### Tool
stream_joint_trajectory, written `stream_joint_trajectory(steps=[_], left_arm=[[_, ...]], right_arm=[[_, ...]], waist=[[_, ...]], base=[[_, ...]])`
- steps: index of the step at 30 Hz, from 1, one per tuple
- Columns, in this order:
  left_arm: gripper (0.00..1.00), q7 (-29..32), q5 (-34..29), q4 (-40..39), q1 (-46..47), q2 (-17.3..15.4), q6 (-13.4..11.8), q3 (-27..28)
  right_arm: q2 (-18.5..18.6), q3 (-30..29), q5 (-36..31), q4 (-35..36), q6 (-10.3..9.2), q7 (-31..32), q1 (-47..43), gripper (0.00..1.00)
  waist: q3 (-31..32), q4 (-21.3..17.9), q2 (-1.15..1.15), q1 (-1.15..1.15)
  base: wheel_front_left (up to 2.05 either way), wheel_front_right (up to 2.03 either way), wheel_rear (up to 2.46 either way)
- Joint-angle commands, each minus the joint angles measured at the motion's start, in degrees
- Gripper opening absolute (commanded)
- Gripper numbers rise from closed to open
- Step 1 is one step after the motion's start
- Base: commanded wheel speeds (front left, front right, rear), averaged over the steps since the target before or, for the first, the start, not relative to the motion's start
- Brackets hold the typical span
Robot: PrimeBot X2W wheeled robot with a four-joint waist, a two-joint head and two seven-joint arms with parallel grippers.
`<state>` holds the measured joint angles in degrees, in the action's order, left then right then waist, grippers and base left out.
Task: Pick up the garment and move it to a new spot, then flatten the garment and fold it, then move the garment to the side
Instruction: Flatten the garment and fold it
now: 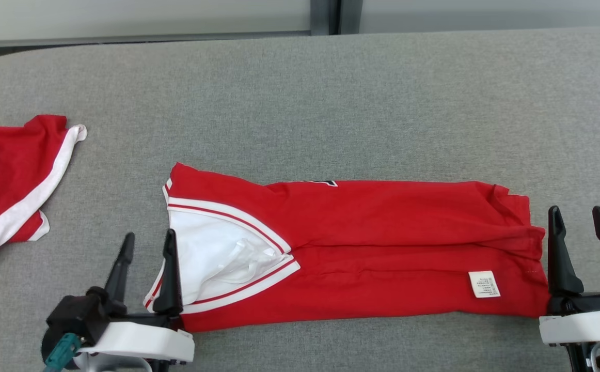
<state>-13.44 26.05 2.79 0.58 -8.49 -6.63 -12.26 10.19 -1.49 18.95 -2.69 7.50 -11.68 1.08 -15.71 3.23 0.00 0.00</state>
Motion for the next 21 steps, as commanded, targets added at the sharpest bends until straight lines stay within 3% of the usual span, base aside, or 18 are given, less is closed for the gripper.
stream_joint_trajectory(steps=[1, 8, 21], left_arm=[[1.00, -0.80, -1.24, -1.06, 0.86, -0.68, -0.41, 1.03], [1.00, -1.76, -5.81, -3.34, 1.13, -1.72, -0.71, 3.35], [1.00, -1.72, -8.68, -0.75, -1.00, -0.92, -0.02, 3.57]], right_arm=[[-0.65, -0.51, -1.47, 1.84, -0.02, 0.68, -0.74, 1.00], [-2.01, -0.54, -6.21, 7.60, -0.02, 5.13, -2.81, 1.00], [-3.16, -0.32, -6.54, 9.75, -0.02, 8.25, -6.76, 1.00]], waist=[[1.42, -0.69, 0.00, 0.00], [5.65, -1.94, 0.00, 0.00], [8.65, -2.37, 0.00, 0.00]], base=[[0.00, 0.00, 0.00], [0.00, 0.00, 0.00], [0.00, 0.00, 0.00]])
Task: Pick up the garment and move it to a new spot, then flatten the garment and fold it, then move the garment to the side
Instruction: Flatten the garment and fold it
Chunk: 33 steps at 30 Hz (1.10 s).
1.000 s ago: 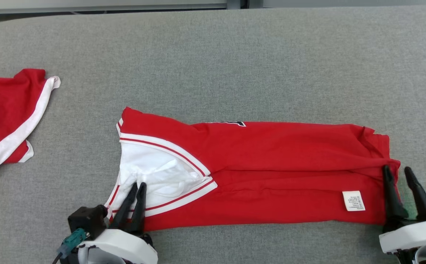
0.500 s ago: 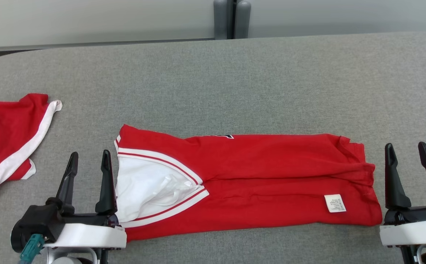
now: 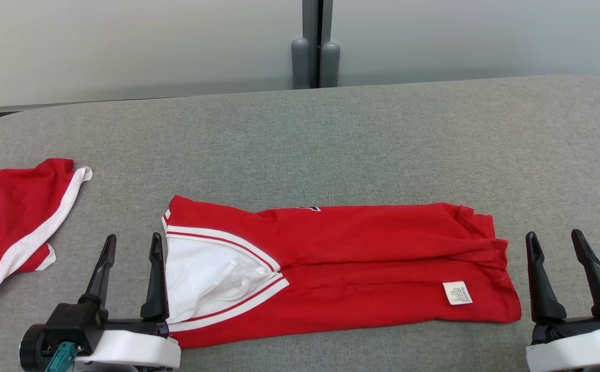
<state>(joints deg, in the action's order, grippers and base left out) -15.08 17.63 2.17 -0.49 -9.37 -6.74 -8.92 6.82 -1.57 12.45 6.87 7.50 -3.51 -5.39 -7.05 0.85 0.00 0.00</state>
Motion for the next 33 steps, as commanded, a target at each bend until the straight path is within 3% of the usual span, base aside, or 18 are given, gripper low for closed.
stream_joint_trajectory(steps=[1, 15, 24, 31, 33], left_arm=[[1.00, -0.08, -0.17, 0.31, 0.09, 0.04, 0.15, 0.19], [1.00, -0.09, -1.44, 2.03, 3.90, 1.83, 2.19, -0.25], [1.00, -0.09, -2.14, 2.56, 8.17, 4.03, 3.97, -0.61], [1.00, -0.09, -3.20, 2.95, 9.61, 4.98, 5.01, 0.55], [1.00, -0.09, -3.60, 2.93, 9.51, 5.14, 5.11, 1.22]], right_arm=[[0.27, -0.25, -0.06, 0.12, -0.02, 0.11, -0.19, 1.00], [0.64, -3.13, -0.45, -2.72, -0.02, 1.39, 1.43, 1.00], [2.45, -2.36, 1.93, -19.69, -0.02, 0.41, 8.45, 1.00], [1.20, 0.31, 2.83, -28.77, -0.02, 3.54, 10.55, 1.00], [0.86, 1.06, 2.28, -28.69, -0.01, 5.58, 10.38, 0.38]], waist=[[-0.02, 0.01, 0.00, 0.00], [-3.59, 2.02, 0.00, 0.00], [-9.80, 4.64, 0.00, 0.00], [-11.36, 4.98, 0.00, 0.00], [-11.53, 4.71, 0.00, 0.00]], base=[[0.00, 0.00, 0.00], [0.00, 0.00, 0.00], [0.00, 0.00, 0.00], [0.00, 0.00, 0.00], [0.00, 0.00, 0.00]])
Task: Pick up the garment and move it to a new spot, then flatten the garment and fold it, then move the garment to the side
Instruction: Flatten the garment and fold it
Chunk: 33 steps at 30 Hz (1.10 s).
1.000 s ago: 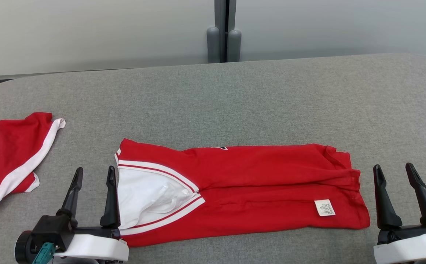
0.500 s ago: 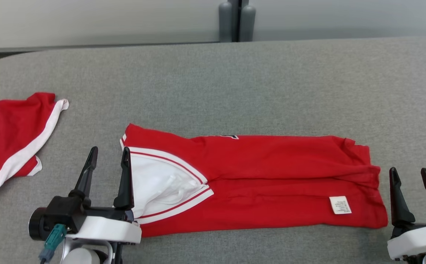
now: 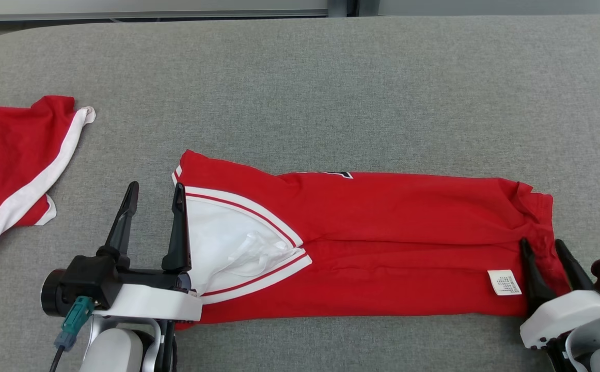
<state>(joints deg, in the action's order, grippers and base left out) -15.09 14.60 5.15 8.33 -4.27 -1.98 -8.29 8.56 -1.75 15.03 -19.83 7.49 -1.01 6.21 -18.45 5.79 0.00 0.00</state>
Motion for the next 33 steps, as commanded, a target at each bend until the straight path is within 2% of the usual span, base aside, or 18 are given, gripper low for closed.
stream_joint_trajectory(steps=[1, 2, 6, 11, 15, 17, 21, 24, 28, 33], left_arm=[[1.00, -0.08, -0.63, -0.02, 0.69, 0.12, 0.46, 0.85], [1.00, -0.08, -0.83, -0.05, 0.76, 0.18, 0.42, 1.12], [1.00, -0.08, -1.15, -0.20, 0.99, 0.35, 0.62, 1.80], [1.00, -0.08, -1.63, -0.21, 1.05, 0.60, 0.82, 2.78], [1.00, -0.08, -1.94, -0.27, 0.94, 0.77, 0.97, 3.42], [1.00, -0.08, -2.04, -0.16, 0.53, 0.86, 1.02, 3.76], [1.00, -0.08, -1.90, 0.23, 0.17, 1.02, 1.29, 3.89], [1.00, -0.08, -1.95, 0.45, -0.20, 1.11, 1.37, 3.96], [1.00, -0.08, -1.92, 1.08, -0.87, 1.17, 1.50, 3.67], [1.00, -0.08, -1.88, 1.81, -1.17, 1.20, 1.79, 3.07]], right_arm=[[-0.85, 1.27, -0.60, -1.92, 0.00, 4.86, -1.49, 0.06], [-0.73, 1.22, -1.01, -1.67, -0.01, 6.42, -1.83, 0.00], [-0.58, 0.38, -1.86, 1.40, -0.07, 9.24, -2.35, 0.00], [-0.24, -1.44, -1.84, 7.56, -0.08, 9.76, -1.81, 0.00], [2.10, -5.09, -1.25, 9.95, -0.08, 9.52, -1.89, 0.00], [3.82, -8.80, -0.10, 10.89, -0.07, 9.19, -2.64, 0.00], [6.13, -11.47, 0.97, 11.17, -0.05, 9.15, -2.91, 0.00], [5.95, -10.38, 1.28, 14.82, -0.05, 9.49, -1.74, 0.00], [4.59, -5.38, 1.42, 21.68, -0.04, 12.02, -0.64, 0.00], [-0.18, 3.97, 2.53, 27.12, -0.01, 15.21, 1.96, 0.00]], waist=[[-0.16, -0.32, 0.00, 0.00], [-0.18, -0.37, 0.00, 0.00], [-0.23, -0.49, 0.00, 0.00], [-0.37, -1.05, 0.00, 0.00], [-0.43, -1.70, 0.00, 0.00], [-0.17, -2.18, 0.00, 0.00], [0.67, -2.62, 0.00, 0.00], [1.63, -3.07, 0.00, 0.00], [3.35, -3.14, 0.00, 0.00], [4.87, -2.23, 0.00, 0.00]], base=[[0.00, 0.00, 0.00], [0.00, 0.00, 0.00], [0.00, 0.00, 0.00], [0.00, 0.00, 0.00], [0.00, 0.00, 0.00], [0.00, 0.00, 0.00], [0.00, 0.00, 0.00], [0.00, 0.00, 0.00], [0.00, 0.00, 0.00], [0.00, 0.00, 0.00]])
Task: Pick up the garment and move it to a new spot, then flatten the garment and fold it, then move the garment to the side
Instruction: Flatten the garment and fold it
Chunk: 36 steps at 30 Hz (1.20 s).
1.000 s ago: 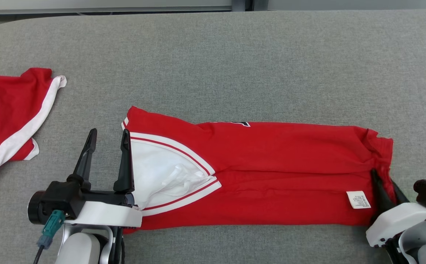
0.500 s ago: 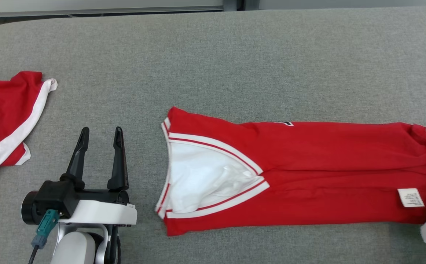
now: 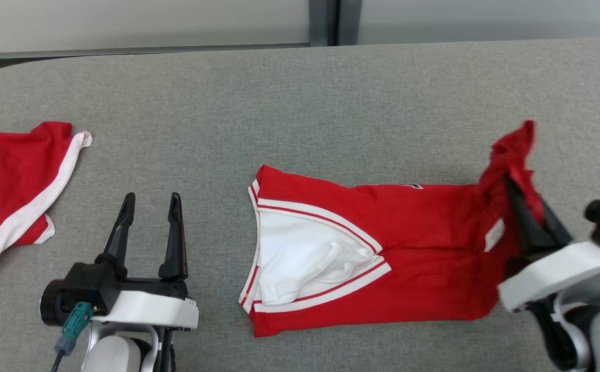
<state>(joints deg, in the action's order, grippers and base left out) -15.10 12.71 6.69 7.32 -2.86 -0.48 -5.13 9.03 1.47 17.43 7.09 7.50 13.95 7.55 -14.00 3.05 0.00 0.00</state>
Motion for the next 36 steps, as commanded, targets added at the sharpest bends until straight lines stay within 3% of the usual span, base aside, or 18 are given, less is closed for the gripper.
stream_joint_trajectory(steps=[1, 5, 12, 20, 21, 22, 23, 24, 30, 33, 36], left_arm=[[1.00, -0.07, 0.04, 0.35, -0.13, -0.20, 0.30, -0.24], [1.00, -0.07, 0.14, 0.87, 0.22, -0.16, 0.67, -1.21], [1.00, -0.07, 0.54, 1.72, 1.70, -0.18, 0.71, -3.56], [1.00, -0.07, 1.82, 1.78, 2.87, -0.16, -0.14, -5.54], [1.00, -0.06, 1.97, 1.79, 2.91, -0.13, -0.23, -5.70], [1.00, -0.07, 2.02, 1.77, 2.92, -0.15, -0.37, -5.77], [1.00, -0.07, 2.07, 1.75, 2.93, -0.14, -0.55, -5.80], [1.00, -0.07, 2.06, 1.74, 2.91, -0.14, -0.54, -5.78], [1.00, -0.07, 1.43, 1.73, 2.75, -0.15, -0.80, -4.75], [1.00, -0.07, 0.85, 1.84, 2.49, -0.18, -0.78, -4.10], [1.00, -0.07, 0.38, 1.87, 2.09, -0.18, -0.75, -3.33]], right_arm=[[-1.62, 2.99, 0.11, 0.10, -0.02, 0.67, 1.23, 0.00], [-5.20, 12.08, 3.63, -3.97, -0.02, -0.81, 3.57, 0.00], [-5.97, 27.00, 12.28, -14.66, -0.01, -6.72, 7.37, 0.00], [-6.01, 33.63, 17.23, -25.10, -0.01, -13.54, 13.33, 0.00], [-6.00, 34.11, 17.53, -26.22, -0.01, -14.31, 14.02, 0.22], [-6.02, 34.86, 17.81, -27.28, -0.01, -15.14, 14.71, 0.61], [-6.05, 35.41, 17.95, -27.97, -0.01, -16.37, 15.50, 0.87], [-6.04, 35.87, 18.20, -28.49, -0.01, -17.33, 16.25, 1.00], [-5.94, 39.39, 15.46, -27.41, -0.01, -23.20, 19.35, 1.00], [-5.59, 36.18, 11.88, -25.78, -0.01, -25.55, 19.55, 1.00], [-3.55, 28.96, 8.04, -23.66, -0.02, -26.56, 17.45, 1.00]], waist=[[0.54, 0.85, 0.00, 0.00], [0.76, 2.57, 0.00, 0.00], [-0.11, 6.13, 0.00, 0.00], [-1.66, 8.05, 0.00, 0.00], [-1.78, 8.09, 0.00, 0.00], [-1.94, 8.06, 0.00, 0.00], [-2.12, 7.97, 0.00, 0.00], [-2.25, 7.86, 0.00, 0.00], [-2.47, 6.06, 0.00, 0.00], [-2.17, 4.81, 0.00, 0.00], [-1.76, 3.50, 0.00, 0.00]], base=[[0.00, 0.00, 0.00], [0.00, 0.00, 0.00], [0.00, 0.00, 0.00], [0.00, 0.00, 0.00], [0.00, 0.00, 0.00], [0.00, 0.00, 0.00], [0.00, 0.00, 0.00], [0.00, 0.00, 0.00], [0.00, 0.00, 0.00], [0.00, 0.00, 0.00], [0.00, 0.00, 0.00]])
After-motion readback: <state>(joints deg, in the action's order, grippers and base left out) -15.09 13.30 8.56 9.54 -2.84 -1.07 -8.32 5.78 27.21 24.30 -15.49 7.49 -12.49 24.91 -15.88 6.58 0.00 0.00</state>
